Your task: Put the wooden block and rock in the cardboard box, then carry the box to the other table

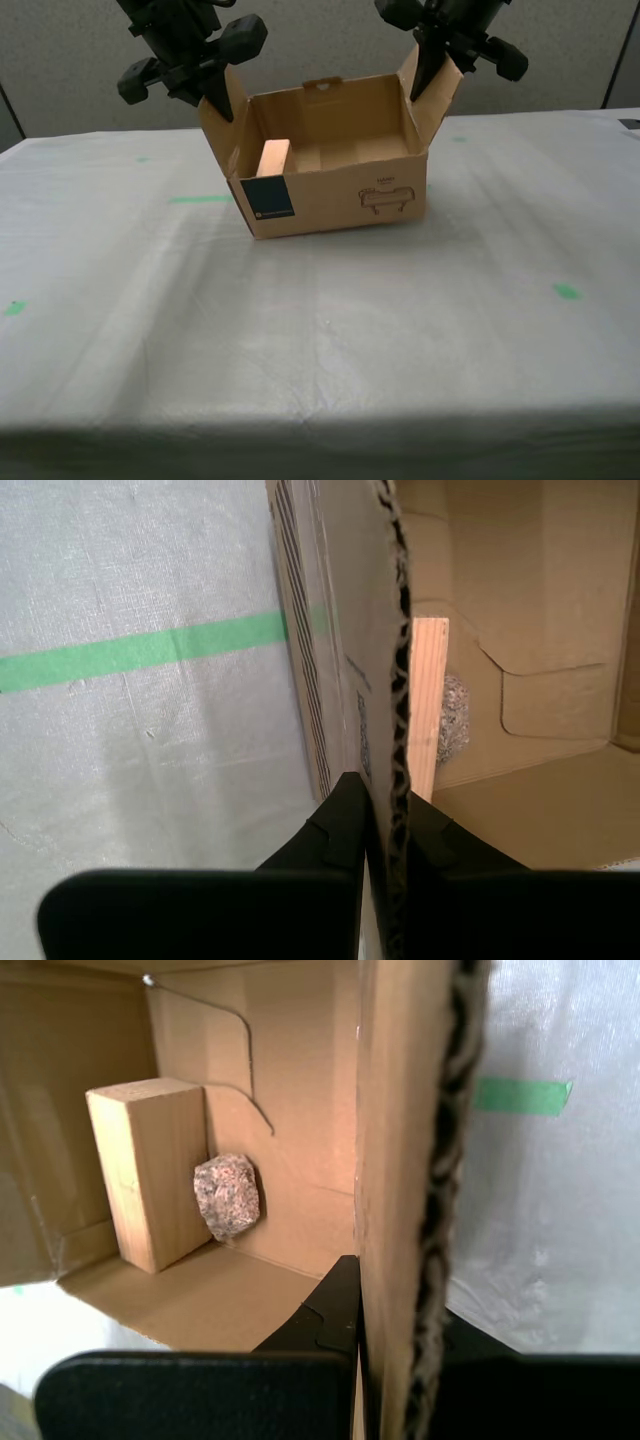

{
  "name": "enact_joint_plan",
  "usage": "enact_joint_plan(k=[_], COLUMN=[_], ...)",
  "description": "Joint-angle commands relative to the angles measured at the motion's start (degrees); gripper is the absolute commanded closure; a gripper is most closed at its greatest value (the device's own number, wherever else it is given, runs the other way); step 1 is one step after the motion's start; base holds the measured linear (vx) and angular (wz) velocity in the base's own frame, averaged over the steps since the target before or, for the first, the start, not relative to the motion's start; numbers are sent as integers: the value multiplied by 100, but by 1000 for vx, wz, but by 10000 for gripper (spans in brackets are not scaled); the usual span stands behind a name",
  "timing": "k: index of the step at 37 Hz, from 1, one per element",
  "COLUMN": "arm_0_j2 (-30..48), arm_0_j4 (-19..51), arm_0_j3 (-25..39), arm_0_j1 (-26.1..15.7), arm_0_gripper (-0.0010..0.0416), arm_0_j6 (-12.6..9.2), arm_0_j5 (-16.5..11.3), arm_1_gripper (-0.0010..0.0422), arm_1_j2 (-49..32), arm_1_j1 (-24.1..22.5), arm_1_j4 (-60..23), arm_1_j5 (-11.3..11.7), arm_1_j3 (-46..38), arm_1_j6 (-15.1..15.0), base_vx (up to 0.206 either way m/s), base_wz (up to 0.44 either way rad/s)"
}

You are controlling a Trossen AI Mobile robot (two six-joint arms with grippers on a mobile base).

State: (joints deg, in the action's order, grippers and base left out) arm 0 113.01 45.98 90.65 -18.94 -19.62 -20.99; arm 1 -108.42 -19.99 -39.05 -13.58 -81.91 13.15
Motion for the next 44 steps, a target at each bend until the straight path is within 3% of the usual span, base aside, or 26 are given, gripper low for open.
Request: enact_joint_plan(k=[1,15,26,34,44], arm_0_j2=[44,96,96,96,96], arm_0_j4=[-57,-197,-197,-195,-197], arm_0_j3=[-17,-20,-20,-20,-20], arm_0_j1=[-2,2,0,-2,-11], arm_0_gripper=[406,406,396,345,261], arm_0_j6=[-118,-199,-138,-142,-144], arm_0_j5=[-11,-13,-15,-15,-13], arm_1_gripper=[413,412,412,398,307], arm_1_j2=[-4,0,-2,-2,-2], arm_1_j1=[9,15,13,15,13], arm_1_j4=[4,-39,-39,-26,-37], arm_1_j5=[-22,-22,-22,-20,-22], arm_1_j3=[7,37,37,37,37], arm_1_j6=[-11,-9,-15,-28,-26], base_vx=[0,0,0,0,0], base_wz=[0,0,0,0,0])
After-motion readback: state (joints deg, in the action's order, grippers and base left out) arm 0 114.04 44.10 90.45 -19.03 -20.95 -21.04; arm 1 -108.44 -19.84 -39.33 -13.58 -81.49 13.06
